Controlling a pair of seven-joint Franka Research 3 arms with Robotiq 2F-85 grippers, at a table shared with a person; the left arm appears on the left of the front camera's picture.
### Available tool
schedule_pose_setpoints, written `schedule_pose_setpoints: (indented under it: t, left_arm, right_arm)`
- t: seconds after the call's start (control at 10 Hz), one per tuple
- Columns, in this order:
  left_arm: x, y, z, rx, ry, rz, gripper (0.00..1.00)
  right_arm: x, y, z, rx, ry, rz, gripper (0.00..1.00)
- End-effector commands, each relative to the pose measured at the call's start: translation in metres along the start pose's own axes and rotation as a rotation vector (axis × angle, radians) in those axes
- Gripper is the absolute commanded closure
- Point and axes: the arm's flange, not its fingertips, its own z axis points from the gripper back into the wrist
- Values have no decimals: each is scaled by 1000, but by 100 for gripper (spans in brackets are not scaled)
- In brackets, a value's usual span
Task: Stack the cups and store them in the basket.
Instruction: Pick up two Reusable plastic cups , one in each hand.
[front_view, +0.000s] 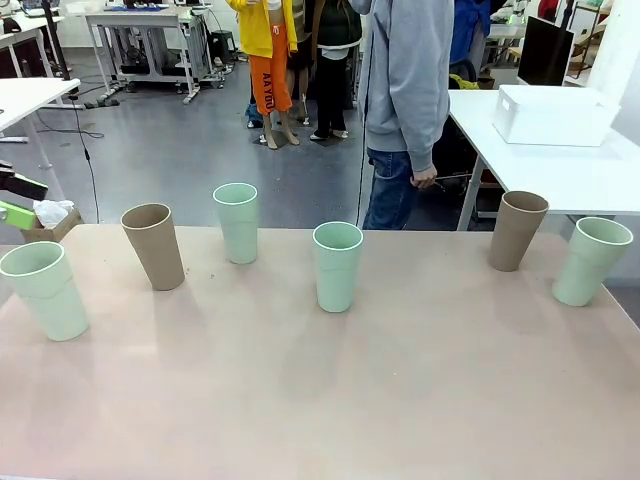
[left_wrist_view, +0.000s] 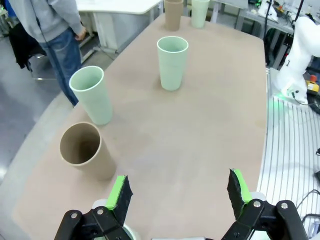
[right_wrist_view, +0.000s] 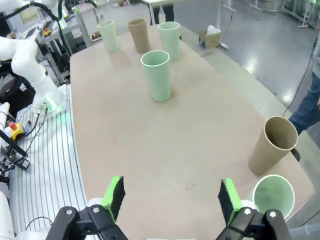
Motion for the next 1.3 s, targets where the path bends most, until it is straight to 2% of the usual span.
schedule_pose_setpoints:
  t: [0.0, 0.2, 0.3, 0.4, 1.2]
  left_arm:
    - [1, -1, -19, 23, -28, -20, 0]
    - [1, -2, -22, 41, -49, 2, 0]
    - [0, -3, -20, 77, 3, 43, 0]
    - [6, -1, -19, 14, -22, 13, 0]
    - [6, -1, -19, 14, -22, 13, 0]
  right_arm:
    - [-1, 1, -5, 2, -36, 24, 0]
    - [-2, 2, -7, 6, -52, 17, 0]
    - [-1, 3, -8, -5, -24, -3, 0]
    - [0, 1, -5, 1, -22, -6, 0]
    - [0, 1, -5, 1, -22, -6, 0]
